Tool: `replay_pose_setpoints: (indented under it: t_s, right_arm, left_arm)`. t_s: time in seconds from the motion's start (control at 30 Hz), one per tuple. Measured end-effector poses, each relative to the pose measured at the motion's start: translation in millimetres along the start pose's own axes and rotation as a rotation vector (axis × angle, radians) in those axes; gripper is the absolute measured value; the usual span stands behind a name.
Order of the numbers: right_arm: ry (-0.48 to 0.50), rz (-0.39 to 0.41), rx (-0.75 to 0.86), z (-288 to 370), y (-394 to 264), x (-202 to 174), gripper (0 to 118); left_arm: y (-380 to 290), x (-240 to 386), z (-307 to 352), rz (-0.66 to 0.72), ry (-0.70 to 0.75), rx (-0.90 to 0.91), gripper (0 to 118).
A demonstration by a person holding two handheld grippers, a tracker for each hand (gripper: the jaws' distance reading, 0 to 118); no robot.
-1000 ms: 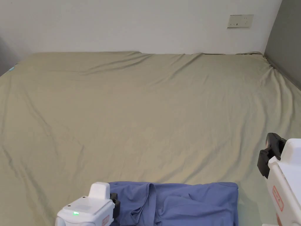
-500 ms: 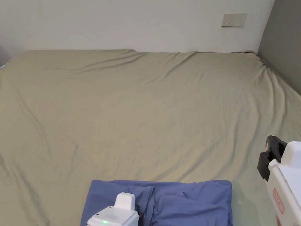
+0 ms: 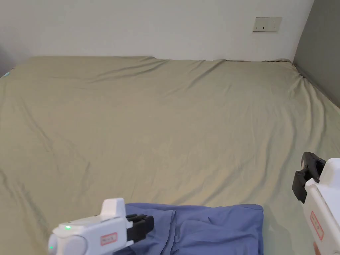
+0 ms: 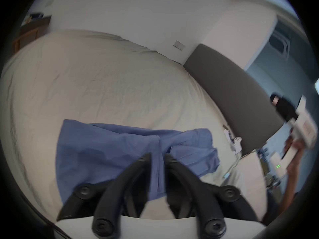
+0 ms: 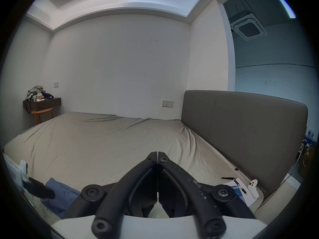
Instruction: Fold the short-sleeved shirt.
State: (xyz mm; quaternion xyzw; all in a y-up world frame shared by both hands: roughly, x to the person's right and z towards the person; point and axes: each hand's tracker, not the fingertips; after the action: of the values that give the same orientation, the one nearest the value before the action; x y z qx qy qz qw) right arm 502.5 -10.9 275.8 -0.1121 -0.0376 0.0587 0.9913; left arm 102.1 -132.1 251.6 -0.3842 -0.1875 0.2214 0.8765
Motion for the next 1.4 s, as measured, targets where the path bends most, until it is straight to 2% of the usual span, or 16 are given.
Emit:
replay_pose_setpoints:
  t_s: [0.13, 0.17, 0.4, 0.43, 0.5, 0.6, 0.77, 0.83, 0.87, 0.93, 0.97, 1.13, 1.27, 1.4]
  right_arm:
    - [0.015, 0.004, -0.004, -2.4, -0.5, -7.0, 3]
    - [0.018, 0.004, -0.007, -3.0, -0.7, -8.7, 3]
    - [0.033, 0.012, -0.030, -9.8, -3.4, -19.5, 3]
    - [0.034, 0.018, -0.034, -10.9, -3.8, -21.3, 3]
    - [0.033, 0.025, -0.038, -12.5, -4.3, -23.7, 3]
    - [0.032, 0.034, -0.050, -16.5, -5.6, -26.2, 3]
    - [0.025, 0.045, -0.072, -23.7, -8.5, -28.9, 3]
    - [0.026, 0.042, -0.074, -25.0, -8.9, -30.4, 3]
    - [0.027, 0.042, -0.075, -25.5, -8.9, -31.3, 3]
    - [0.032, 0.043, -0.076, -25.2, -8.5, -32.3, 3]
    - [0.033, 0.042, -0.075, -24.7, -8.2, -32.8, 3]
    - [0.041, 0.046, -0.066, -24.5, -4.3, -33.5, 3]
    - [0.047, 0.038, -0.047, -24.2, -0.3, -34.0, 3]
    - [0.063, 0.028, -0.035, -22.5, 1.3, -34.3, 3]
  left_arm:
    - [19.8, -47.3, 24.8, 0.155, 0.002, -0.009, 107]
    - [22.3, -59.4, 27.2, 0.195, 0.013, -0.022, 115]
    - [25.6, -140.6, 24.0, 0.320, 0.096, -0.056, 116]
    - [22.6, -125.7, 24.6, 0.330, 0.089, -0.064, 116]
    - [18.8, -141.0, 16.6, 0.356, 0.070, -0.081, 116]
    - [13.3, -160.0, 1.9, 0.407, 0.069, -0.109, 108]
    - [11.5, -156.2, -8.7, 0.375, 0.043, -0.084, 67]
    - [10.7, -151.5, -19.9, 0.353, 0.044, -0.131, 40]
    - [8.9, -147.3, -26.1, 0.325, 0.096, -0.155, 36]
    - [6.7, -138.2, -25.4, 0.246, 0.099, -0.118, 20]
    - [7.1, -136.9, -26.0, 0.258, 0.105, -0.123, 14]
    - [12.6, -115.5, -0.6, 0.187, 0.107, -0.065, 8]
    - [20.3, -117.3, 29.1, 0.205, 0.102, -0.023, 7]
    - [26.6, -129.8, 63.3, 0.186, 0.226, 0.013, 7]
